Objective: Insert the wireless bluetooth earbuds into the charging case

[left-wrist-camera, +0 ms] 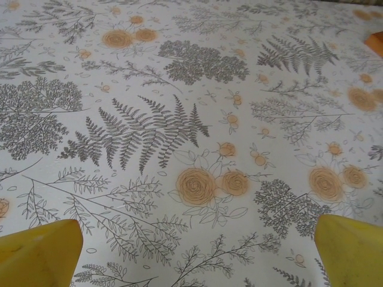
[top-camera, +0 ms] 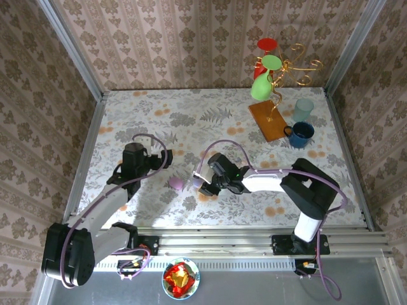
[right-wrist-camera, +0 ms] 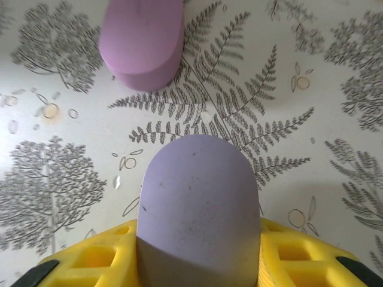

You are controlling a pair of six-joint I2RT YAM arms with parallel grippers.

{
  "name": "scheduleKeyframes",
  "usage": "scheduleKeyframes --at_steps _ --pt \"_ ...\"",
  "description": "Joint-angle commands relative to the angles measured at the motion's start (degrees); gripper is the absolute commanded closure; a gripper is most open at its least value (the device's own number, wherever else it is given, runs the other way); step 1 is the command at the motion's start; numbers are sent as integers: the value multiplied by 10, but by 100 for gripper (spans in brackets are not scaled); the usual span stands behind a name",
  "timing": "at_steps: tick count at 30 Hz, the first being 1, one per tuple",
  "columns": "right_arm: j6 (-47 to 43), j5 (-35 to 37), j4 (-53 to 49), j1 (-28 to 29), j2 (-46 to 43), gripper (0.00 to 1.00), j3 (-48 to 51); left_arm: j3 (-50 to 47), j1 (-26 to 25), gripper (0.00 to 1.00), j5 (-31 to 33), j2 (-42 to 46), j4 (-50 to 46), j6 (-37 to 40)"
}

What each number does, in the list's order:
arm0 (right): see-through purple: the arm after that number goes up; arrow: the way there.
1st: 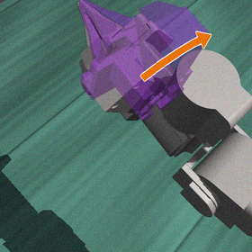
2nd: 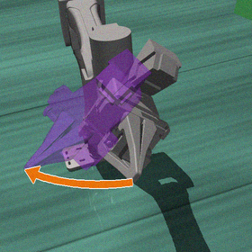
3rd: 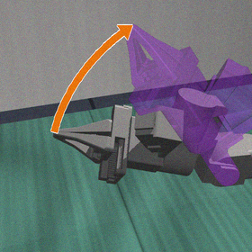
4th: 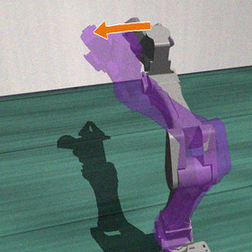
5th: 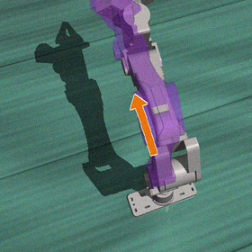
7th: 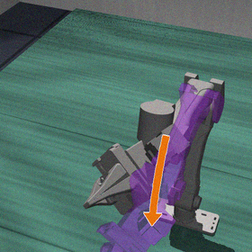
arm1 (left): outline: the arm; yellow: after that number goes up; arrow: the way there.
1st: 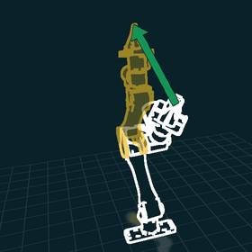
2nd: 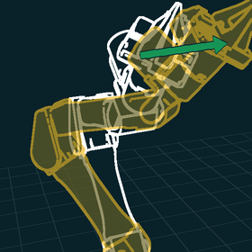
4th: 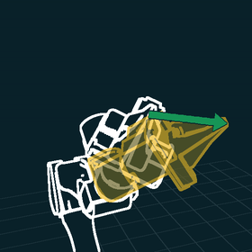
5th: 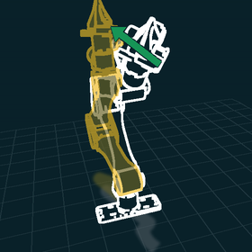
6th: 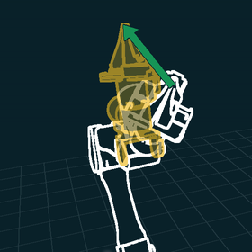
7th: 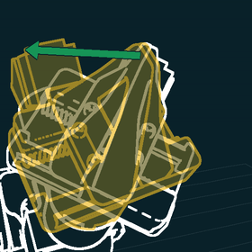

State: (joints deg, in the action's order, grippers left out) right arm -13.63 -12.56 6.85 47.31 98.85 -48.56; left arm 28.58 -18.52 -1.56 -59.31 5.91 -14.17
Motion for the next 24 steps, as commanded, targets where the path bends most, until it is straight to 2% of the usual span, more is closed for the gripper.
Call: scheduleKeyframes --at_steps 1,5,9,15,21,24 --pt "-16 -50 -48 -20 -52 69 -24 36 6 0 -47 26 -6 14" --pt "-15 -99 -101 -52 -95 69 -48 69 2 0 -62 53 -13 60" --pt "-29 -142 -163 -79 -138 70 -75 107 -11 0 -130 70 -33 130" --pt "-36 -213 -231 -122 -212 74 -105 158 -36 0 -358 63 -72 227" --pt "-63 -260 -288 -147 -252 75 -134 157 -49 0 -545 23 12 214" --pt "-89 -280 -311 -152 -258 75 -154 142 -48 0 -605 -13 161 117"
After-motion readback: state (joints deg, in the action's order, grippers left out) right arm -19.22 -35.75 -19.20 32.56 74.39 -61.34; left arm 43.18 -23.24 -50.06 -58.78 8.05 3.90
